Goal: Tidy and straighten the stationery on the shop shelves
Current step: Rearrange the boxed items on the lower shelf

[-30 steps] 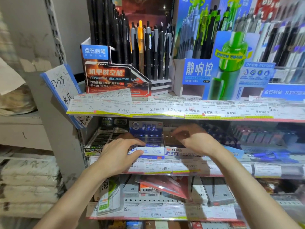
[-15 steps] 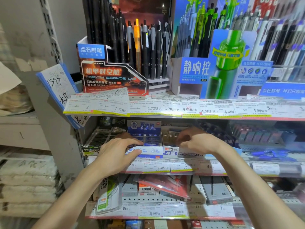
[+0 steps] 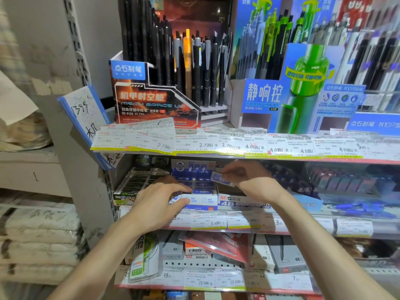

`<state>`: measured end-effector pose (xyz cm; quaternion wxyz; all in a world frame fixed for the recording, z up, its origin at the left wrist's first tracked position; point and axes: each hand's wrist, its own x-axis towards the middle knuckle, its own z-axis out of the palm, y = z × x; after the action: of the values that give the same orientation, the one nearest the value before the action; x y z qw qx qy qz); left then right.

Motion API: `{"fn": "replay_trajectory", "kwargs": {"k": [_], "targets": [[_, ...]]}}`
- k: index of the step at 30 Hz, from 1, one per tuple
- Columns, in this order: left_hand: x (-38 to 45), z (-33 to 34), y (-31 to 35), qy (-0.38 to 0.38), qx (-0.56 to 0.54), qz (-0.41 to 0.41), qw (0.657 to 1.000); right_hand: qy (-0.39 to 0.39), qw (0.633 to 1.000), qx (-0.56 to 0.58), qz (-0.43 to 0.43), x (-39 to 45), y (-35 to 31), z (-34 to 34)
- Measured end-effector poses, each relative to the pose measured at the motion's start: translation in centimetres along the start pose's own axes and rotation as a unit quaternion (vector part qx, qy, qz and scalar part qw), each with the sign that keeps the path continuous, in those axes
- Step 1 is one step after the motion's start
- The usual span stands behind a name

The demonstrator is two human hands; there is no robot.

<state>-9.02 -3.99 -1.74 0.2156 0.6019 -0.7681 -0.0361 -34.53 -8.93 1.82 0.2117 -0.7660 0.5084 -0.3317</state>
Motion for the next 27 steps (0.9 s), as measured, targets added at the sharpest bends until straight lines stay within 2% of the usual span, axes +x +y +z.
{"fn": "replay_trajectory", "kwargs": {"k": [5, 11, 19, 27], "targets": [[-0.1, 0.0, -0.1, 0.005, -0.006, 0.003, 1.0, -0.045, 0.998, -0.024, -0.021, 1.9, -2.0, 2.7], [0.0, 0.0, -0.2, 0.004, -0.008, 0.004, 1.0, -0.098, 0.987, -0.126, -0.027, 2.3, -2.2, 4.1], [0.2, 0.0, -0.1, -0.002, 0.03, 0.001, 1.0, -0.102, 0.989, -0.106, -0.029, 1.5, -2.2, 3.8], [0.4, -0.2, 0.0, -0.018, 0.049, 0.01, 0.999, -0.074, 0.988, -0.11, -0.075, 0.4, -1.5, 3.9]]}}
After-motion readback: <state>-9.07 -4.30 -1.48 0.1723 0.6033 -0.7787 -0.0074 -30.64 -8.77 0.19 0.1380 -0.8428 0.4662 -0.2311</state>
